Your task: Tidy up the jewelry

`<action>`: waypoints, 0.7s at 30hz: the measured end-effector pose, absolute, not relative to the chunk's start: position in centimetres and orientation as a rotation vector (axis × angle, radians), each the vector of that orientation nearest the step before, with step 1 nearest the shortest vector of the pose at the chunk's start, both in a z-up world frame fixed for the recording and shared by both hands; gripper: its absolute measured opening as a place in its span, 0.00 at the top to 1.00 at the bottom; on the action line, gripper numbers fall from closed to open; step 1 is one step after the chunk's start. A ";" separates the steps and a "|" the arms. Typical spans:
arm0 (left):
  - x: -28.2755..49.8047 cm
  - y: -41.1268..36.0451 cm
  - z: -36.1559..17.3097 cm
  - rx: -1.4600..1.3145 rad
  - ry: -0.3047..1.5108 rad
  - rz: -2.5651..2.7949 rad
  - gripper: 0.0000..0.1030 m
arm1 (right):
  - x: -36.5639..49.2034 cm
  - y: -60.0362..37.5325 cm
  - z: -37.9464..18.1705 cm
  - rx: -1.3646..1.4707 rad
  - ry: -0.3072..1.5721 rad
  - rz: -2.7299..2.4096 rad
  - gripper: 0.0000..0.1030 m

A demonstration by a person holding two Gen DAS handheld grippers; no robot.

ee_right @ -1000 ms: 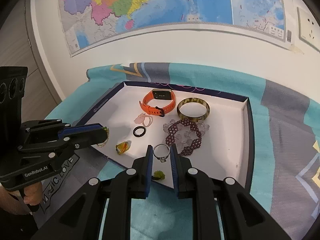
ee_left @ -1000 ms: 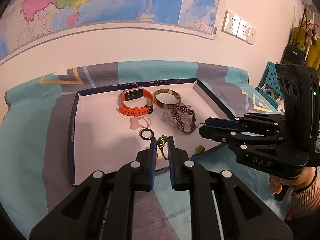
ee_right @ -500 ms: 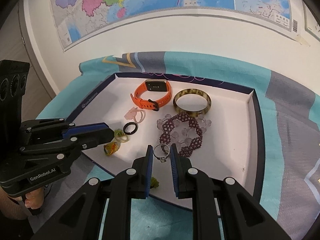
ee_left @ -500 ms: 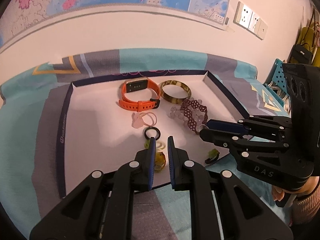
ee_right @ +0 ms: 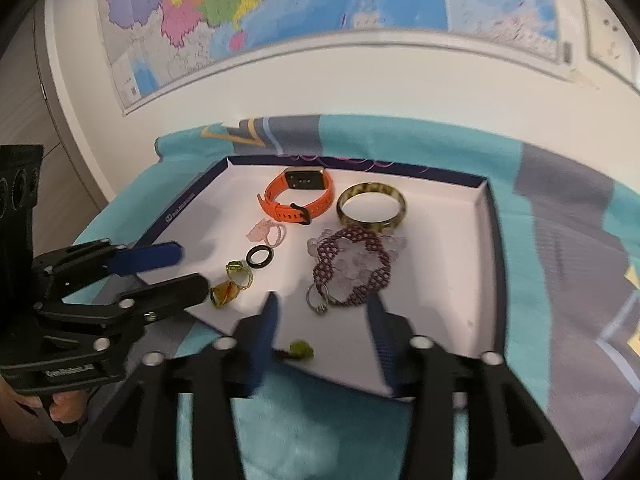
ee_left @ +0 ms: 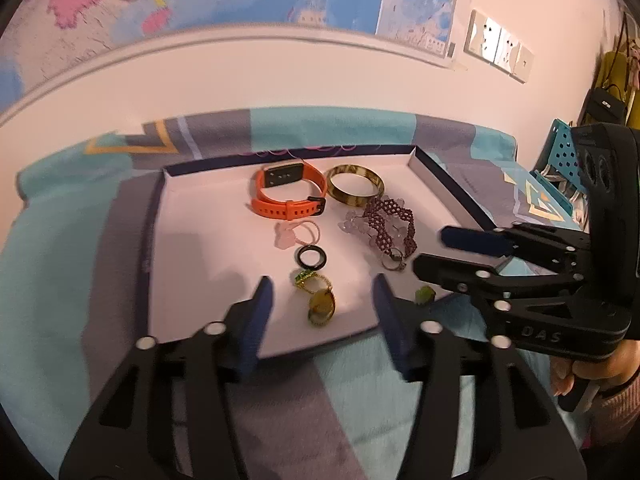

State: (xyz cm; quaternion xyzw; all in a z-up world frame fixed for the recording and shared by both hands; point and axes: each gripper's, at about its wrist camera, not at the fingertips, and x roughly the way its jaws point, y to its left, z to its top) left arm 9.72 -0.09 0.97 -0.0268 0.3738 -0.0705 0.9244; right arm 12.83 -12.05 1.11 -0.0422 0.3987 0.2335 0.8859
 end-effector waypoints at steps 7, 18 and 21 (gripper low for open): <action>5.7 0.3 2.0 -0.044 0.705 -0.075 0.05 | 9.2 -13.8 1.5 -0.085 0.779 0.429 0.16; 2.0 0.3 2.1 -0.071 0.701 -0.017 0.06 | 5.2 -14.0 1.2 -0.113 0.759 0.391 0.07; 1.4 0.3 2.0 -0.072 0.706 -0.003 0.06 | 4.6 -13.9 1.3 -0.120 0.756 0.390 0.07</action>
